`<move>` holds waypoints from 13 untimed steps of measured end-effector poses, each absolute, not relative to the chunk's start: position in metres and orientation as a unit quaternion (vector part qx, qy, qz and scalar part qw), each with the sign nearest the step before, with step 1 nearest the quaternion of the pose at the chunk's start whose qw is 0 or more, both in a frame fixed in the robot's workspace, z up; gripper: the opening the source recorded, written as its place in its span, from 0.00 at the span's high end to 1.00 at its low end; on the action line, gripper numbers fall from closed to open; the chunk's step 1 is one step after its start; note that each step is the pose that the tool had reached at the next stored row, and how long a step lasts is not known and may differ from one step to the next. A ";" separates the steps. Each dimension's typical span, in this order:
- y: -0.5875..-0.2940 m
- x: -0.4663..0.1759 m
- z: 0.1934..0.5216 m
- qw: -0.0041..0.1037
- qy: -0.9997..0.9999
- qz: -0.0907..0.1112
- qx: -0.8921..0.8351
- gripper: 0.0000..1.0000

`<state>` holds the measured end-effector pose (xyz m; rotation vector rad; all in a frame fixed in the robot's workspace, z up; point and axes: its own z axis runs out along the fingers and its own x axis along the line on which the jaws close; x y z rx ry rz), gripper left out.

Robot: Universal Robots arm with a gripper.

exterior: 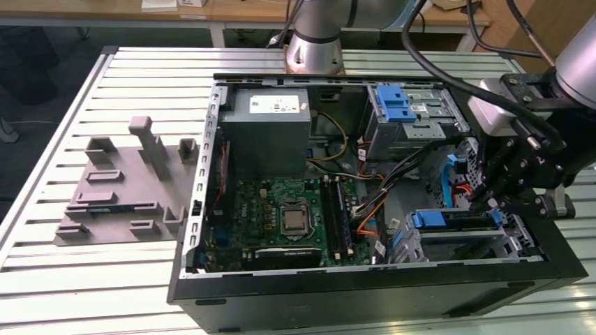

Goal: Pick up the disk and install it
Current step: 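Insert the first disk wire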

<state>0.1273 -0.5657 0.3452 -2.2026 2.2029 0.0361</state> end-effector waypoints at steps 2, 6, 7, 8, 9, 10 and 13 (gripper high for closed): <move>-0.566 0.127 0.345 0.013 0.707 0.012 -0.707 0.84; -0.566 0.127 0.345 0.013 0.707 0.012 -0.707 0.84; -0.566 0.127 0.344 0.013 0.708 0.012 -0.706 0.84; -0.566 0.127 0.344 0.013 0.708 0.012 -0.706 0.84; -0.566 0.127 0.344 0.013 0.708 0.012 -0.706 0.84; -0.566 0.127 0.343 0.013 0.708 0.012 -0.706 0.84; -0.566 0.127 0.342 0.013 0.709 0.012 -0.705 0.84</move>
